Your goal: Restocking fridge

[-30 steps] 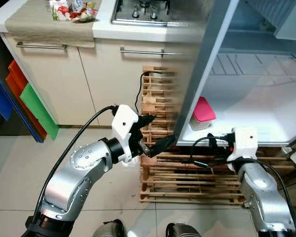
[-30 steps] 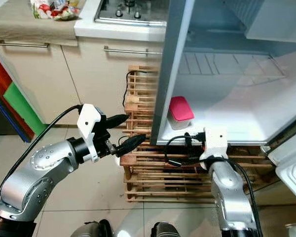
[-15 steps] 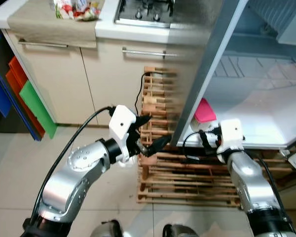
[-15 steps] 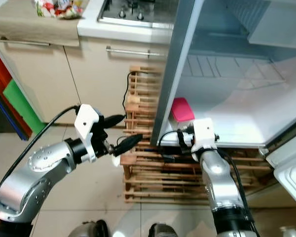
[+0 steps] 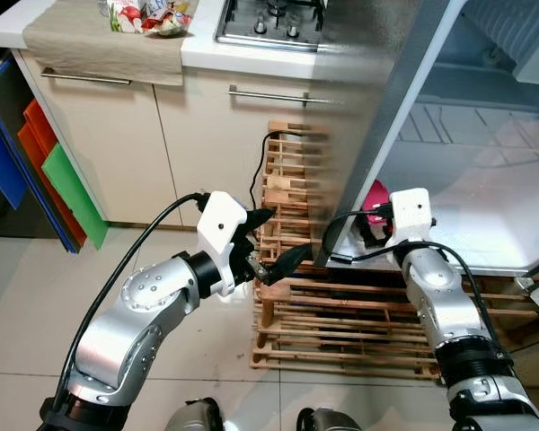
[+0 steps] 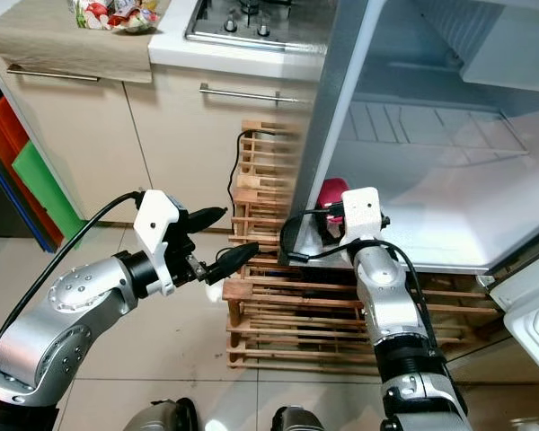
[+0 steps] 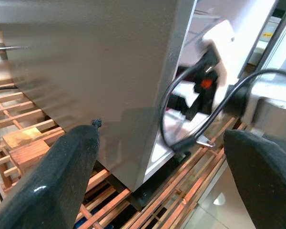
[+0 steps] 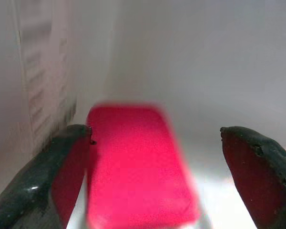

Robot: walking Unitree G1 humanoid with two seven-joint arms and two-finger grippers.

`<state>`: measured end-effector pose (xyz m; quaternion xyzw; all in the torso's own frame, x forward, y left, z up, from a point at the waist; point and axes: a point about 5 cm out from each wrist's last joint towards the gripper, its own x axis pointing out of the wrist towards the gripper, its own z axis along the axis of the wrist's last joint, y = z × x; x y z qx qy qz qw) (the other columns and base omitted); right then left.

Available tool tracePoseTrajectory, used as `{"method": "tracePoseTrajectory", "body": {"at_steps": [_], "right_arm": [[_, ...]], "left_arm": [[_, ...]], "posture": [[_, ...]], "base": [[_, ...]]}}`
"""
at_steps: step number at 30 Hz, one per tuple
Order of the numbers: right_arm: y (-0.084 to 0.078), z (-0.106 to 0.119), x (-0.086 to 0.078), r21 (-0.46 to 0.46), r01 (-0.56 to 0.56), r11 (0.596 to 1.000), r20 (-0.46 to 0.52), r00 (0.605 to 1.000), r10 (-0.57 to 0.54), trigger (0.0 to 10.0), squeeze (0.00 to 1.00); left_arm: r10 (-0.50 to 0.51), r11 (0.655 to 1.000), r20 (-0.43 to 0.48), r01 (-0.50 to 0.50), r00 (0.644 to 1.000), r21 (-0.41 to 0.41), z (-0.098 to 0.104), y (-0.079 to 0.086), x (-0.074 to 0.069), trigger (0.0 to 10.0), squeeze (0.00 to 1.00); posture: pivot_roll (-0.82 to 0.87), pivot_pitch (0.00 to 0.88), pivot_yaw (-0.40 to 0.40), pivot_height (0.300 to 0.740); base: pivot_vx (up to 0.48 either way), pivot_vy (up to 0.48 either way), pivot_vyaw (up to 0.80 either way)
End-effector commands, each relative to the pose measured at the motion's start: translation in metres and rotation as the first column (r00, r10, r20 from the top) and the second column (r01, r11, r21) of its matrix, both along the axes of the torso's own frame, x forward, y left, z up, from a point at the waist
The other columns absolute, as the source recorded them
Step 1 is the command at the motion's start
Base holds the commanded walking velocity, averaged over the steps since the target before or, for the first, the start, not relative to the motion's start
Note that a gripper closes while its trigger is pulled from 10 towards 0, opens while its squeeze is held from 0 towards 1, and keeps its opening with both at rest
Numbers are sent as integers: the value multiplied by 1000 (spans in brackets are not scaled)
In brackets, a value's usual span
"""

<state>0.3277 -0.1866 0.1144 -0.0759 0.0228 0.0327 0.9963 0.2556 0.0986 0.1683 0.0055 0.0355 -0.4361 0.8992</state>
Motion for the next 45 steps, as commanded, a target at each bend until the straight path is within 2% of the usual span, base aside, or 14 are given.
{"method": "tracePoseTrajectory", "body": {"at_steps": [1,6,8,9,11,15,20,27,30,37,39,45], "right_arm": [[-10,8,-6,15,33,999,36,999,-34,10000,0],[-20,10,-38,34,78,996,59,995,-80,10000,0],[-23,7,-61,30,92,995,47,994,-94,10000,0],[-23,7,-61,30,92,995,47,994,-94,10000,0],[-27,2,-79,30,115,993,20,993,-116,10000,0],[-28,-2,-85,33,130,991,-9,992,-129,10000,0],[-32,-9,-75,45,172,984,-71,983,-169,10000,0],[-30,-11,-65,58,188,980,-101,978,-181,10000,0],[-26,-16,-59,61,186,981,-117,977,-178,10000,0],[-6,-24,-32,68,158,985,-173,974,-144,10000,0],[-5,-24,-30,69,157,985,-175,974,-143,10000,0],[8,-20,-8,70,128,989,-153,981,-116,10000,0]], "left_arm": [[3,1000,12,-3,1000,3,2,0,-2,10000,0],[0,1000,11,0,1000,4,2,0,-1,10000,0],[-6,1000,10,6,1000,3,1,-1,0,10000,0],[-6,1000,10,6,1000,3,1,-1,0,10000,0],[-18,1000,7,18,1000,-1,0,-4,0,10000,0],[-23,1000,5,23,1000,-5,-1,-7,1,10000,0],[-30,999,6,30,1000,-12,0,-10,2,10000,0],[-19,1000,7,19,1000,-11,0,-7,2,10000,0],[-19,1000,4,19,1000,-11,-1,-7,1,10000,0],[-10,1000,7,10,1000,1,0,-3,1,10000,0],[-9,1000,8,9,1000,2,1,-3,1,10000,0],[-5,1000,5,5,1000,6,0,-2,-1,10000,0]], "posture": [[-88,122,-81,740],[-109,122,-76,740],[-130,122,-71,740],[-130,122,-71,740],[-144,122,-68,740],[-153,122,-67,740],[-156,120,-66,740],[-141,126,-67,740],[-138,128,-66,740],[-106,134,-66,740],[-106,134,-66,740],[-92,141,-71,740]], "base": [[0,0,0],[0,0,0],[0,0,0],[0,0,0],[0,0,0],[0,0,0],[0,0,0],[0,0,0],[0,0,0],[0,0,0],[0,0,0],[0,0,0]]}}
